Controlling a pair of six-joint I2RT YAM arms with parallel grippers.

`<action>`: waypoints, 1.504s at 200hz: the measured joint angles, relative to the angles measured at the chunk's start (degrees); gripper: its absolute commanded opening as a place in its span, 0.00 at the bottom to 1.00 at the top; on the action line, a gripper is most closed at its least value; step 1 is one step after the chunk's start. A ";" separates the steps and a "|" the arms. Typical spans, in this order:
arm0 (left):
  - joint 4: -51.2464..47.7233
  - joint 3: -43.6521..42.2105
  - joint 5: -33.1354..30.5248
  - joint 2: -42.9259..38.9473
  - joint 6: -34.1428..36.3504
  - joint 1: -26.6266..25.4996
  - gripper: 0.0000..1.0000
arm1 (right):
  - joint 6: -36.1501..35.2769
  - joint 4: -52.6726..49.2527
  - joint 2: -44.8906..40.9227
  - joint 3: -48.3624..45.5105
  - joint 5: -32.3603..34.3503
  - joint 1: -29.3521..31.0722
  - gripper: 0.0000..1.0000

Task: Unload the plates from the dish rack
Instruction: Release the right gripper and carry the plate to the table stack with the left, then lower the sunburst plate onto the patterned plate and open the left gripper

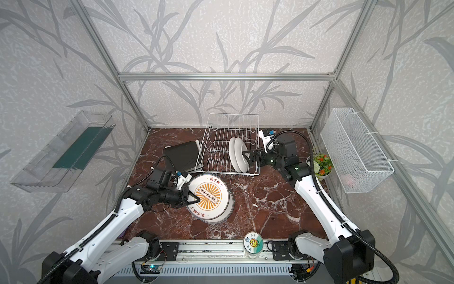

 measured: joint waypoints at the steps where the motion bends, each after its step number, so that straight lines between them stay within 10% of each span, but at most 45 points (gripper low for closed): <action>1: 0.02 -0.13 -0.09 -0.04 -0.04 0.02 0.00 | -0.07 0.00 0.00 -0.04 0.00 0.00 0.99; 301: 14.97 -6.38 -1.01 13.64 -5.55 -0.31 0.20 | -7.61 -5.01 0.79 -0.70 4.46 1.31 0.99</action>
